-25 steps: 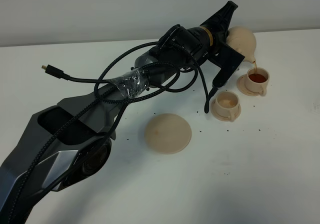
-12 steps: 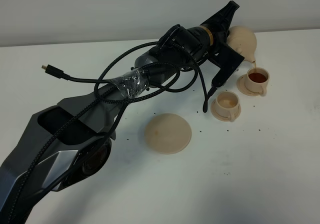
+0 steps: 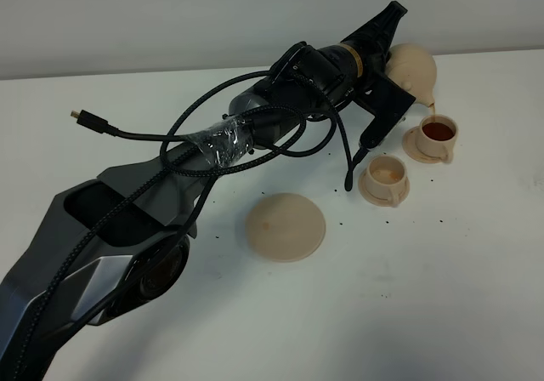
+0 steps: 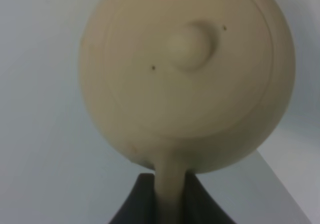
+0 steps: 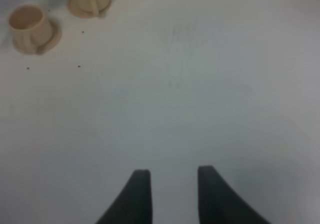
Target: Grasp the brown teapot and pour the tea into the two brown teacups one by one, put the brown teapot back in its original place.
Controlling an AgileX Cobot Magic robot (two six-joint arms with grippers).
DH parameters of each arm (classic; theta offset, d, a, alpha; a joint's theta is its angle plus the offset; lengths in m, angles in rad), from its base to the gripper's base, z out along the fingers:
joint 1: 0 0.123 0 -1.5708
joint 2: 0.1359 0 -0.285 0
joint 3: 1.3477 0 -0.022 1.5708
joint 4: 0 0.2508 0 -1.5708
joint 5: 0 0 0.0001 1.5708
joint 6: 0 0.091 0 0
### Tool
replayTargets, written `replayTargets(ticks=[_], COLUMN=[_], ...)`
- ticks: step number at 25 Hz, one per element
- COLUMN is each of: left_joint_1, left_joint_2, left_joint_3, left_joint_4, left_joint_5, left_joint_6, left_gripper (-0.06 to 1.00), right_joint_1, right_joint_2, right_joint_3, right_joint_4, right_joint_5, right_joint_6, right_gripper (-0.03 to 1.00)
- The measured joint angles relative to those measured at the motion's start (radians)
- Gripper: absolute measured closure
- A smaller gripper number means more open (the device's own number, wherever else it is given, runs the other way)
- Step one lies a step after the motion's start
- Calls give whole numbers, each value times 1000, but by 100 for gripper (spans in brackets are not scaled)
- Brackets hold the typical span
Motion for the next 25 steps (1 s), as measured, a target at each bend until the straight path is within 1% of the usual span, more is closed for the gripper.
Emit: replayTargets(ticks=[21, 23, 25], left_joint_1=[0, 0, 0], left_joint_2=[0, 0, 0], left_joint_3=[0, 0, 0], left_joint_4=[-4, -17, -48], left_joint_5=[-7, -7, -7], left_joint_6=[0, 0, 0], left_gripper=[83, 83, 83], right_joint_1=[0, 0, 0], right_joint_2=[0, 0, 0], right_joint_3=[0, 0, 0], right_joint_4=[-2, -2, -2], right_joint_5=[0, 0, 0], right_joint_6=[0, 0, 0], right_gripper=[73, 73, 73])
